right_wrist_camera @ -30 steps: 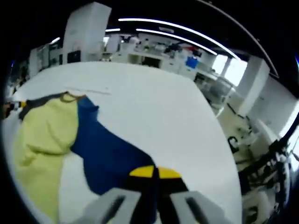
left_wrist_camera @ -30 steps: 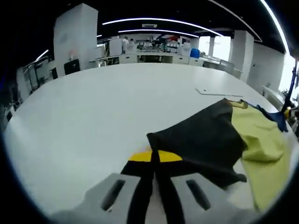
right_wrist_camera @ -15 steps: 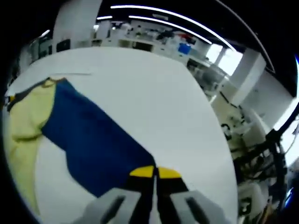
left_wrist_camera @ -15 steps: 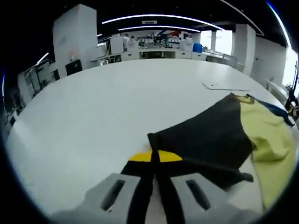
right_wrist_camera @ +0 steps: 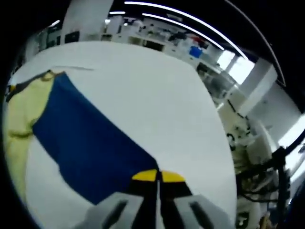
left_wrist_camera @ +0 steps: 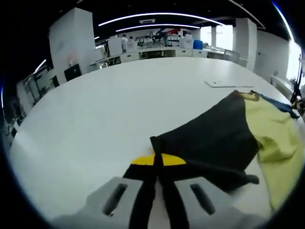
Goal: Fold the garment on the visible template until the final outline fits inside the template.
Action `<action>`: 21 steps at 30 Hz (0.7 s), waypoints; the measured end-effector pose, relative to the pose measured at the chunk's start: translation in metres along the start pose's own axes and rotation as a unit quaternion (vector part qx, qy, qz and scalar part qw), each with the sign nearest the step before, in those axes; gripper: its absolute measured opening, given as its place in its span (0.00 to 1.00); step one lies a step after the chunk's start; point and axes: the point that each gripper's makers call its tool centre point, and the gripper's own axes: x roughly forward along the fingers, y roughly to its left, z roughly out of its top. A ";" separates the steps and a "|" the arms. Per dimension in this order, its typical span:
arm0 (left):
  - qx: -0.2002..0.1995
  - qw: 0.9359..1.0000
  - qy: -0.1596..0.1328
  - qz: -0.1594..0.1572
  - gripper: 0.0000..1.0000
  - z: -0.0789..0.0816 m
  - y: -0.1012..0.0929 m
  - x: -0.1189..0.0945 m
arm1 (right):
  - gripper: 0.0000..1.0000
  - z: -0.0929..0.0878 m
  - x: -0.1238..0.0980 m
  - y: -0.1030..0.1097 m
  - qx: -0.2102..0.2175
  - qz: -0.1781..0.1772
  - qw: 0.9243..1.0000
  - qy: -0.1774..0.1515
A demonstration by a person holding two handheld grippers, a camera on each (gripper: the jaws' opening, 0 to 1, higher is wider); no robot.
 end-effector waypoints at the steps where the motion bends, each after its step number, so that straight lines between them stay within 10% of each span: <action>1: -0.001 1.000 0.000 0.000 0.00 0.000 0.000 -0.001 | 0.00 0.001 0.001 0.000 0.010 0.005 1.000 -0.003; 11: 0.011 0.998 -0.027 -0.061 0.34 0.015 -0.033 -0.039 | 0.42 0.018 -0.025 0.033 0.124 0.110 0.985 -0.047; 21: 0.029 0.990 -0.050 -0.130 0.59 0.015 -0.082 -0.085 | 0.72 0.023 -0.073 0.089 0.066 0.189 0.978 -0.056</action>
